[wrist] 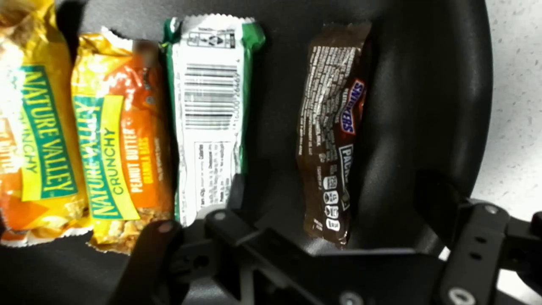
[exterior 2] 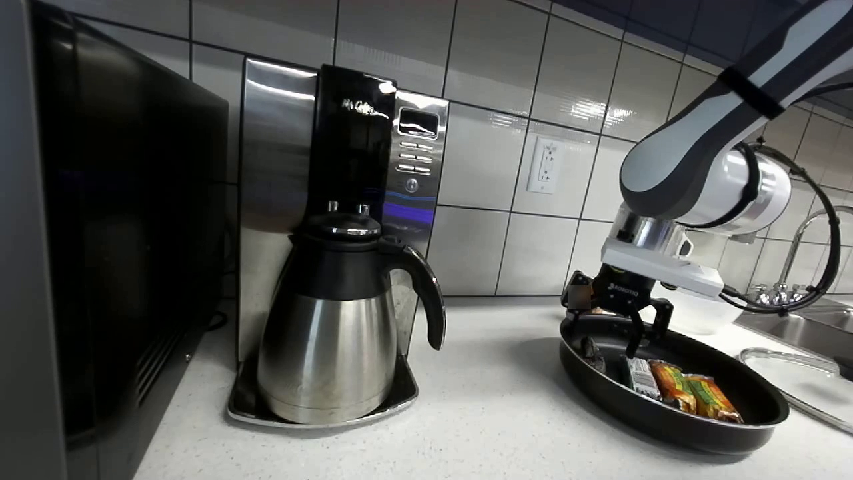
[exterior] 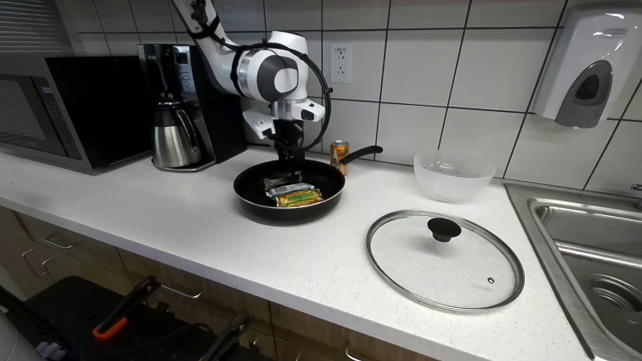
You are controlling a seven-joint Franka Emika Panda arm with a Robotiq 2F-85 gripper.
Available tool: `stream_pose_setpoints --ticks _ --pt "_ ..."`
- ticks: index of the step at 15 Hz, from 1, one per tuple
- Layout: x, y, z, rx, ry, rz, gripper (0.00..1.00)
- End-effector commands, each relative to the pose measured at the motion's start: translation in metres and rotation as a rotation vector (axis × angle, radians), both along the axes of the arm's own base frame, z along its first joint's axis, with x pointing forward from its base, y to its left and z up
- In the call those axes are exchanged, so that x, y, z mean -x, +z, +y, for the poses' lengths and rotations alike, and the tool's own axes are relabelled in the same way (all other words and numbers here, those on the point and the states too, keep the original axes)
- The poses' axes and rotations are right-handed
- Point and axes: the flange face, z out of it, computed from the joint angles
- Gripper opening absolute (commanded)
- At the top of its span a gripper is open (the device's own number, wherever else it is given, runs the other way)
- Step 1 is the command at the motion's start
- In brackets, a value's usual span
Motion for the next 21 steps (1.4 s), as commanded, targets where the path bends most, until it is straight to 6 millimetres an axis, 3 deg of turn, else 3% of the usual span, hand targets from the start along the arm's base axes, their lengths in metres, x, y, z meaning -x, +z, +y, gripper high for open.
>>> stream_pose_setpoints --ticks 1,12,21 --pt "0.018 0.026 0.005 -0.005 -0.011 -0.003 1.0" --pt "0.068 0.061 0.0 0.005 0.001 0.009 1.0" --pt "0.119 0.078 -0.042 0.094 -0.057 0.042 1.0"
